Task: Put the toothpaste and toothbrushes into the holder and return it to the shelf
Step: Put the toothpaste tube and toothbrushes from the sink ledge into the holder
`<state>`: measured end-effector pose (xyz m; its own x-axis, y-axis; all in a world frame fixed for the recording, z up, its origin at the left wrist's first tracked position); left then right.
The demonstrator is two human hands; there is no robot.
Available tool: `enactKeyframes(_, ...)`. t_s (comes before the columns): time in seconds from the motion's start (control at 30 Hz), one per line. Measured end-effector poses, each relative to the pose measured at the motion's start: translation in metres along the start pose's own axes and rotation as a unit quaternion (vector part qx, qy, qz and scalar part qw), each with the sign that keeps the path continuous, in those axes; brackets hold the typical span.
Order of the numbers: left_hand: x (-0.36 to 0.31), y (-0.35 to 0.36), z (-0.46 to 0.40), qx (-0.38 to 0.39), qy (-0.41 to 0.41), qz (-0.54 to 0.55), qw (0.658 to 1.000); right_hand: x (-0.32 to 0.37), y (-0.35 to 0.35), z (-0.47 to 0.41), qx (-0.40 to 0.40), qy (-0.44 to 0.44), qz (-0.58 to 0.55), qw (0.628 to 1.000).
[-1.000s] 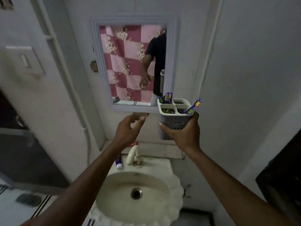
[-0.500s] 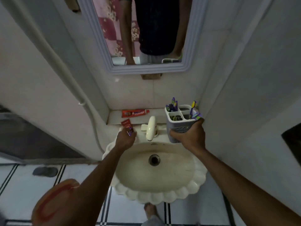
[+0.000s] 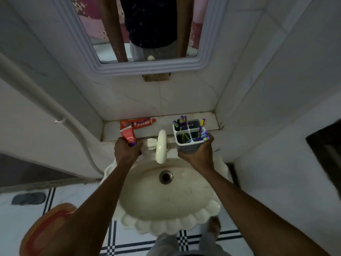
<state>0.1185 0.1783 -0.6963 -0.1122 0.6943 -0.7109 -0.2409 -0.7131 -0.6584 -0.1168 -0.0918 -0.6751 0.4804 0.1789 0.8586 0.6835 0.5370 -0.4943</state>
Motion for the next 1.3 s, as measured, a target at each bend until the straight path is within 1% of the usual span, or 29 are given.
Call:
enactKeyframes(0.07,-0.028,-0.019,0.011,-0.034,0.061,0.038,0.997,-0.006,0.001,0.004,0.001,-0.005,0.012,1.0)
enactKeyframes(0.2,-0.109,-0.055,0.046,-0.085,0.172,0.11,0.975,-0.015,-0.003,0.012,0.015,0.003,0.004,1.0)
enactKeyframes(0.27,-0.157,-0.06,0.066,-0.071,0.228,0.132,0.962,-0.017,-0.007,0.016,0.026,0.011,-0.01,1.0)
enactKeyframes(0.37,-0.221,-0.048,0.097,-0.023,0.314,0.141,0.939,-0.015,-0.017,0.024,0.028,0.01,-0.024,0.999)
enactKeyframes(0.47,-0.256,-0.014,0.118,0.017,0.354,0.104,0.929,-0.013,-0.024,0.028,0.027,0.005,-0.027,0.999)
enactKeyframes(0.53,-0.264,0.01,0.122,0.038,0.358,0.065,0.931,-0.012,-0.025,0.027,0.034,0.006,-0.029,0.999)
enactKeyframes(0.67,-0.259,0.053,0.122,0.077,0.352,-0.017,0.933,-0.012,-0.027,0.021,0.055,0.006,-0.03,0.998)
enactKeyframes(0.77,-0.248,0.065,0.114,0.088,0.343,-0.014,0.935,-0.012,-0.028,0.018,0.071,0.005,-0.034,0.997)
enactKeyframes(0.9,-0.231,0.048,0.093,0.054,0.31,0.033,0.949,-0.015,-0.027,0.015,0.069,0.014,-0.028,0.997)
enactKeyframes(1.03,-0.192,0.019,0.054,0.029,0.256,0.052,0.965,-0.014,-0.028,0.008,0.053,0.016,-0.033,0.998)
enactKeyframes(1.1,-0.169,0.003,0.037,0.006,0.236,0.032,0.971,-0.011,-0.028,0.004,0.049,0.013,-0.036,0.998)
enactKeyframes(1.17,-0.142,-0.007,0.018,-0.008,0.219,-0.012,0.976,-0.007,-0.029,0.001,0.043,0.009,-0.026,0.999)
enactKeyframes(1.23,-0.116,-0.01,-0.003,-0.006,0.202,-0.064,0.977,-0.002,-0.029,-0.002,0.037,0.006,-0.011,0.999)
enactKeyframes(1.3,-0.093,-0.005,-0.025,0.018,0.181,-0.108,0.977,0.0,-0.03,-0.006,0.038,0.004,-0.009,0.999)
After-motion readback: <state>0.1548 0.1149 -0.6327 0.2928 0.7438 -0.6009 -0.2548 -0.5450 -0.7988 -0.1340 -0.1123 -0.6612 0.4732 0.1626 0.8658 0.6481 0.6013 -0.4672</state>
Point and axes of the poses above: each hand's wrist, its own z-axis away from the middle knuckle, its own y-axis out of the palm, x = y × z, the point moved 10 cm from there along -z, towards the middle knuckle, and after that the axes turned 1 degree about y, right-handed, at the moved point
